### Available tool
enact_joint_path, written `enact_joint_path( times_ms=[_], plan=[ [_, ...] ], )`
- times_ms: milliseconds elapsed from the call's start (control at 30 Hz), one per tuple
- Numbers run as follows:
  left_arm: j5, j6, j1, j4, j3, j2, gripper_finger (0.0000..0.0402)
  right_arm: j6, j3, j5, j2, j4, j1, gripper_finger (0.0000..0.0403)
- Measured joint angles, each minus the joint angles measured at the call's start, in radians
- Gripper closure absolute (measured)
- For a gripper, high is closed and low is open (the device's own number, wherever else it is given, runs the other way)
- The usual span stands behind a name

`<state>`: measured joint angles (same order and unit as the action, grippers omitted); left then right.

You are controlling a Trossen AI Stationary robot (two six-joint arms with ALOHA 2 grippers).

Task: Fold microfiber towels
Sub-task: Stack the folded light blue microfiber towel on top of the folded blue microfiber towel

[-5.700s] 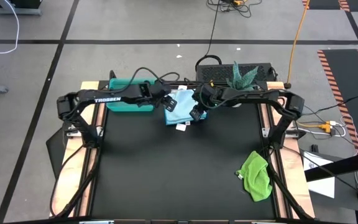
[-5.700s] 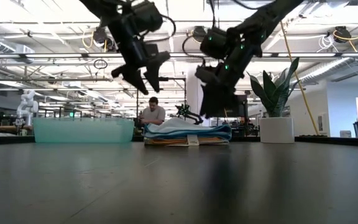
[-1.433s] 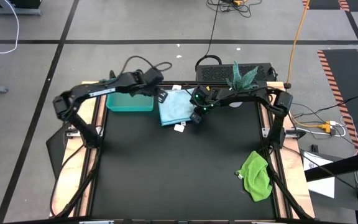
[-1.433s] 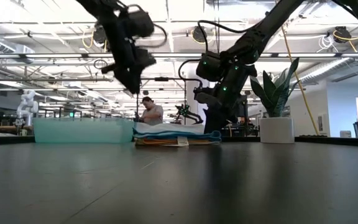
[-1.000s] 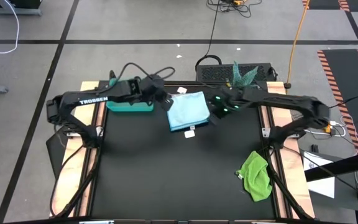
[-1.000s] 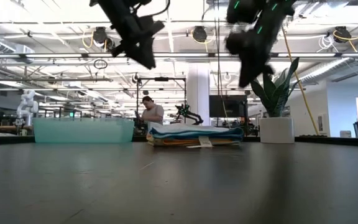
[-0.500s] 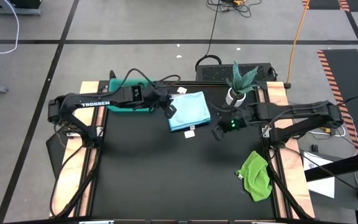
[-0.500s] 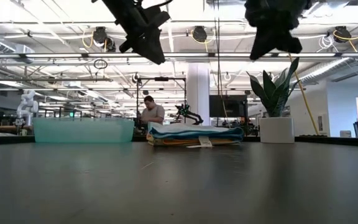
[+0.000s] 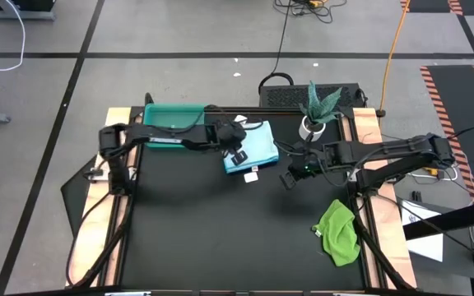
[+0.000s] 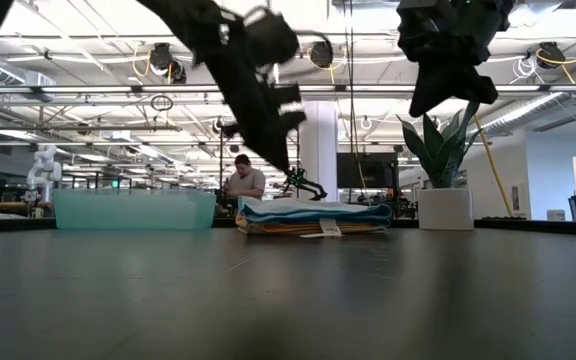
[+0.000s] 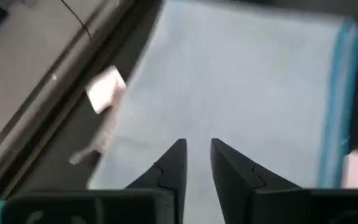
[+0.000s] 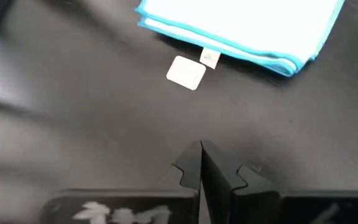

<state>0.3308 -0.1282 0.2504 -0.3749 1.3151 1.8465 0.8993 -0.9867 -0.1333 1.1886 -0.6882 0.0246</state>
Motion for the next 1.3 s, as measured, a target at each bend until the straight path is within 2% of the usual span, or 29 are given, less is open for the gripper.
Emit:
enact_joint_path(
  times_ms=[233,533,733,867,1100,1233,1300],
  plan=[
    [-0.114,0.015,0.048,-0.015,0.0,0.101,0.0395,-0.023,0.0,-0.001,-0.018,0.018,-0.005,0.0403],
    [-0.091,0.093,0.14,0.004,0.001,0.106,0.0397,-0.032,0.0,-0.001,-0.022,0.018,-0.011,0.0403],
    [-0.12,0.079,0.186,-0.001,0.001,0.103,0.0389,-0.048,0.0,-0.001,-0.022,0.018,-0.011,0.0403],
    [-0.201,0.048,0.147,-0.016,0.0,0.046,0.0398,-0.048,0.0,-0.001,-0.022,0.016,-0.011,0.0403],
    [-0.125,0.119,0.026,-0.003,0.001,-0.022,0.0398,-0.048,0.0,-0.001,-0.022,0.014,-0.014,0.0403],
    [-0.221,0.12,-0.001,-0.01,0.002,-0.002,0.0398,-0.051,0.0,-0.001,-0.023,0.015,-0.024,0.0403],
    [-0.233,0.118,-0.009,-0.022,0.002,0.024,0.0399,-0.055,0.0,-0.001,-0.023,0.015,-0.027,0.0403]
  ],
)
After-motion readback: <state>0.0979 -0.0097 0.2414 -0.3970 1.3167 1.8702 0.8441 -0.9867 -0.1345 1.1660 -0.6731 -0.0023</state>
